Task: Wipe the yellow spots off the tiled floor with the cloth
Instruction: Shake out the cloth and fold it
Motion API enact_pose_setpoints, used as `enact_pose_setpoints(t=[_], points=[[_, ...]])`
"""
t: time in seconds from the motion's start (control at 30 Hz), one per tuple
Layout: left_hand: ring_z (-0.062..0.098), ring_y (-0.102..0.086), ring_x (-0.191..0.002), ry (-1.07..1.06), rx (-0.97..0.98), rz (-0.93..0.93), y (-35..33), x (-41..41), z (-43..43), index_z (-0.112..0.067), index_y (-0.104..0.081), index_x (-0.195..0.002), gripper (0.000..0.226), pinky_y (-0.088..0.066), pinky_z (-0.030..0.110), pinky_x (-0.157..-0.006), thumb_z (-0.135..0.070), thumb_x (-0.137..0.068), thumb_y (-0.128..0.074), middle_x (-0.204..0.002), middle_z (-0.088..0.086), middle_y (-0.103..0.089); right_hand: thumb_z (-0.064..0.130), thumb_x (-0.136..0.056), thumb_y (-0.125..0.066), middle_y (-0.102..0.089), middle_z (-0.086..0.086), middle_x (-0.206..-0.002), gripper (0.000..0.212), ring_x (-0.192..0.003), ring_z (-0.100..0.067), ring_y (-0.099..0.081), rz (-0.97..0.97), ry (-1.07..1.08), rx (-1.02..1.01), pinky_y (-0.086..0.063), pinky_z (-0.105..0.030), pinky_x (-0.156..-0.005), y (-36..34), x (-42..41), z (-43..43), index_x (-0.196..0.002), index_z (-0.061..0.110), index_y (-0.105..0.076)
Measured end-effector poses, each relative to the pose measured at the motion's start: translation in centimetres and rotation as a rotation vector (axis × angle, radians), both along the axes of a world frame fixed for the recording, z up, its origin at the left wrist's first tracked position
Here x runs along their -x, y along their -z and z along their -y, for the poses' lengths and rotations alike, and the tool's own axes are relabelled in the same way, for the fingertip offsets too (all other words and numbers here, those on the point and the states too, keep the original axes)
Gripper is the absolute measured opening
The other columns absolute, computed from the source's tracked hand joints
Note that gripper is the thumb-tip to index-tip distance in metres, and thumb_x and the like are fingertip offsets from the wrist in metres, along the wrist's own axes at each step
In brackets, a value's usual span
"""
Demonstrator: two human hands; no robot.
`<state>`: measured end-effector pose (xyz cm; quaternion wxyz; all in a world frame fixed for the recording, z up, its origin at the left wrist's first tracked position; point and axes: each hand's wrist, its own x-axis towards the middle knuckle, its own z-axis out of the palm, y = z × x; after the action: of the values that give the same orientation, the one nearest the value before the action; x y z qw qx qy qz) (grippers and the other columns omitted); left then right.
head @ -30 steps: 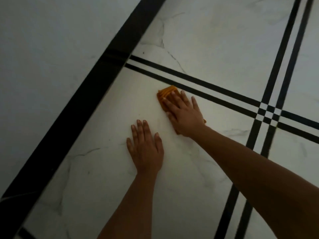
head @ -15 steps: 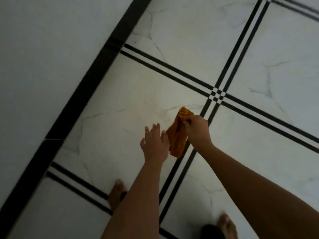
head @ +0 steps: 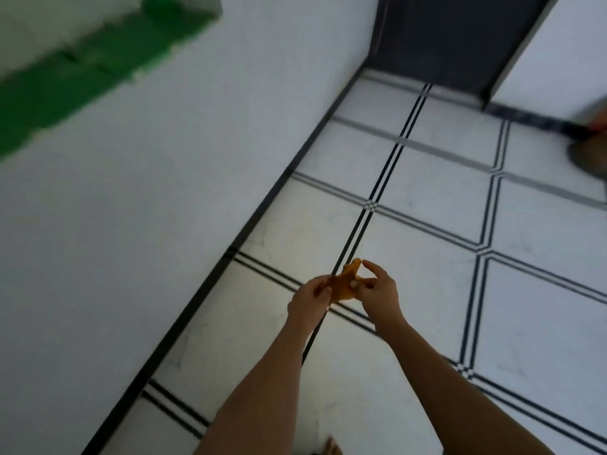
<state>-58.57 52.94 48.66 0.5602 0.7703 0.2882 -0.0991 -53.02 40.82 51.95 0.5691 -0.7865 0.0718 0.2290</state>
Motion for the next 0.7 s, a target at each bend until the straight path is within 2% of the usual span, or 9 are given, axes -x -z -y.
enact_pose_setpoints(t=[0.07, 0.2, 0.33, 0.4, 0.5, 0.6, 0.7], points=[[0.019, -0.061, -0.098, 0.027, 0.003, 0.054, -4.9, -1.8, 1.9, -0.024, -0.062, -0.112, 0.035, -0.05, 0.043, -0.09, -0.03, -0.08, -0.049, -0.103, -0.002, -0.065, -0.002, -0.085, -0.056, -0.066, -0.011, -0.088, 0.045, -0.086, -0.024, -0.062, 0.029, -0.008, -0.013, -0.048, -0.025, -0.068, -4.4, -1.3, 2.4, -0.127, 0.017, -0.052], [0.017, -0.057, -0.095, 0.107, -0.011, 0.12, -12.7, -5.8, 6.2, -0.017, -0.062, -0.114, 0.027, -0.047, 0.029, -0.083, -0.021, -0.088, -0.052, -0.113, 0.004, -0.064, -0.004, -0.085, -0.055, -0.064, -0.005, -0.082, 0.039, -0.087, -0.024, -0.063, 0.1, 0.052, -0.052, -0.051, -0.027, -0.072, -11.8, -4.0, 7.1, -0.121, 0.013, -0.057], [0.019, -0.056, -0.097, 0.19, 0.02, 0.22, -17.8, -9.7, 10.8, -0.019, -0.061, -0.112, 0.023, -0.047, 0.031, -0.085, -0.026, -0.09, -0.057, -0.114, 0.004, -0.061, -0.004, -0.085, -0.057, -0.067, -0.016, -0.091, 0.041, -0.09, -0.028, -0.065, 0.168, 0.103, -0.092, -0.052, -0.042, -0.089, -16.1, -6.8, 12.2, -0.12, 0.017, -0.055], [0.022, -0.056, -0.103, 0.253, 0.025, 0.242, -19.2, -11.7, 12.7, -0.018, -0.06, -0.115, 0.027, -0.047, 0.033, -0.089, -0.028, -0.09, -0.058, -0.116, 0.004, -0.06, -0.007, -0.084, -0.056, -0.067, -0.019, -0.089, 0.043, -0.09, -0.031, -0.064, 0.187, 0.104, -0.107, -0.053, -0.046, -0.09, -17.4, -8.2, 14.5, -0.116, 0.022, -0.056], [0.026, -0.056, -0.11, 0.34, 0.026, 0.279, -20.7, -15.2, 16.1, -0.016, -0.059, -0.117, 0.031, -0.046, 0.039, -0.096, -0.031, -0.09, -0.058, -0.12, 0.007, -0.06, -0.004, -0.084, -0.06, -0.064, -0.016, -0.087, 0.042, -0.088, -0.03, -0.063, 0.226, 0.077, -0.091, -0.054, -0.042, -0.087, -19.4, -11.2, 18.7, -0.12, 0.016, -0.055], [0.026, -0.056, -0.109, 0.355, 0.048, 0.32, -21.3, -19.3, 19.2, -0.013, -0.058, -0.117, 0.03, -0.046, 0.039, -0.097, -0.028, -0.091, -0.056, -0.119, 0.009, -0.06, 0.006, -0.082, -0.067, -0.064, -0.016, -0.096, 0.033, -0.094, -0.03, -0.063, 0.28, 0.03, -0.047, -0.055, -0.039, -0.085, -20.7, -15.2, 22.3, -0.113, 0.011, -0.056], [0.026, -0.056, -0.109, 0.315, 0.054, 0.328, -21.0, -23.7, 21.7, -0.013, -0.058, -0.115, 0.028, -0.045, 0.042, -0.099, -0.028, -0.091, -0.056, -0.118, 0.01, -0.061, 0.017, -0.082, -0.069, -0.061, -0.009, -0.093, 0.028, -0.083, -0.02, -0.062, 0.324, -0.039, 0.046, -0.053, -0.029, -0.075, -21.9, -19.8, 24.6, -0.104, 0.008, -0.055]])
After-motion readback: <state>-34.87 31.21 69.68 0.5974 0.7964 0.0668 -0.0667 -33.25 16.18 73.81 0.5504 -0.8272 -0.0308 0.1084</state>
